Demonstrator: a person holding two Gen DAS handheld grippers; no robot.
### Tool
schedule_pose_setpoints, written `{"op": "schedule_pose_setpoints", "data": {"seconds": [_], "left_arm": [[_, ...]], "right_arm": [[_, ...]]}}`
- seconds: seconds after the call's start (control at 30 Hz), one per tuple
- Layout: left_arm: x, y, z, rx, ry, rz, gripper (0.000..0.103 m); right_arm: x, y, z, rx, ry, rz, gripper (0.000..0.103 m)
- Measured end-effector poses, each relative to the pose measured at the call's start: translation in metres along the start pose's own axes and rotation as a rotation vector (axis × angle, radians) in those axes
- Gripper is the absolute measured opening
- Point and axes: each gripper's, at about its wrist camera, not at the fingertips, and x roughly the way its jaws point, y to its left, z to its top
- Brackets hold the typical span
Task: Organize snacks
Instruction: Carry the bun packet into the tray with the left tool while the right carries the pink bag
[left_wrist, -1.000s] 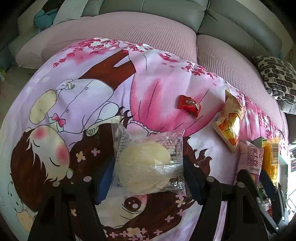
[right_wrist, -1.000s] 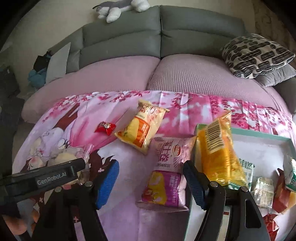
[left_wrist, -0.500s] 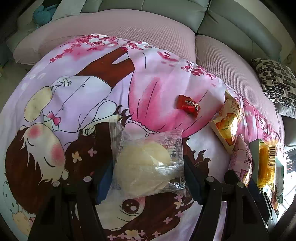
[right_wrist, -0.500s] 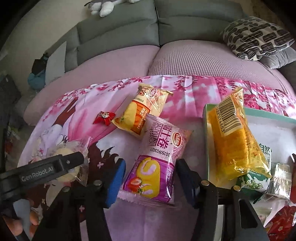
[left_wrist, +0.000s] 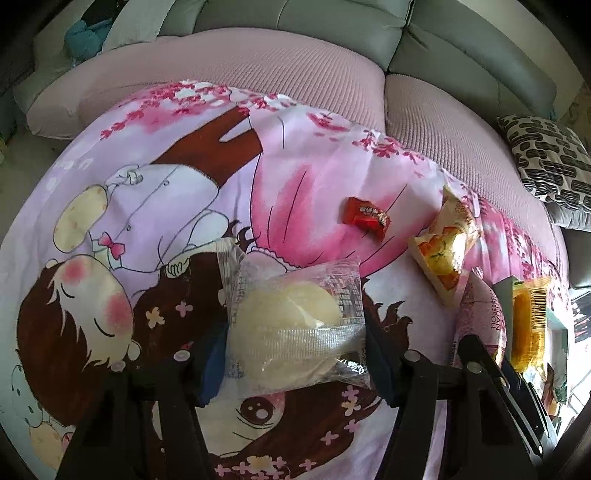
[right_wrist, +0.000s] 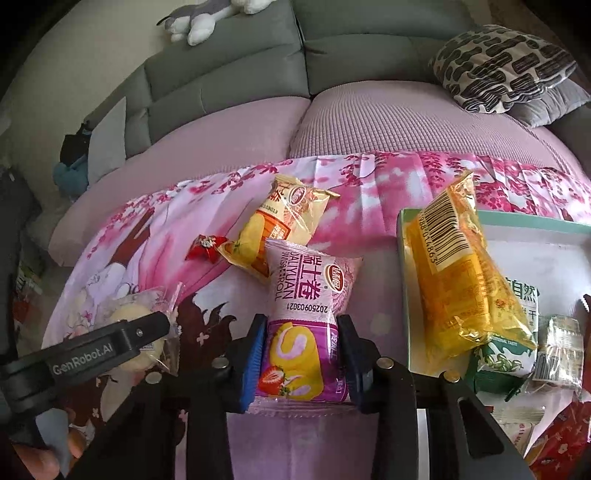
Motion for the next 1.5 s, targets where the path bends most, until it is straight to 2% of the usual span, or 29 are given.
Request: {"op": "schedule_pose_setpoints", "data": {"seconds": [0.3, 0.43, 0.6, 0.77, 1.03, 1.33, 1.5], "left_arm": [[-0.052, -0.007, 0.005, 0.021, -0.127, -0.022, 0.066], [-0.066, -0.015, 0.005, 0.037, -0.155, -0.041, 0.066], [-0.081, -0.031, 0.001, 0.066, -0.184, -0.07, 0.066], [-0.094, -0.055, -0.003, 0.112, -0.213, -0.099, 0.066], [-0.099, -0.103, -0.017, 0.215, -0.21, -0.133, 0.066], [-0.104, -0.161, -0.04, 0.336, -0.209, -0.167, 0.066], [-0.097, -0.193, -0.053, 0.409, -0.194, -0.173, 0.066]], "right_arm": [[-0.04, 0.004, 0.01, 0.001, -0.091, 0.039, 0.04], [-0.058, 0.004, 0.013, 0.004, -0.127, 0.043, 0.04], [-0.077, -0.003, 0.014, 0.017, -0.155, 0.021, 0.04], [-0.101, -0.019, 0.017, 0.029, -0.202, -0.037, 0.04], [-0.127, -0.066, 0.02, 0.076, -0.22, -0.152, 0.04], [-0.145, -0.116, 0.013, 0.133, -0.205, -0.207, 0.04], [-0.147, -0.136, 0.01, 0.159, -0.187, -0.208, 0.04]]}}
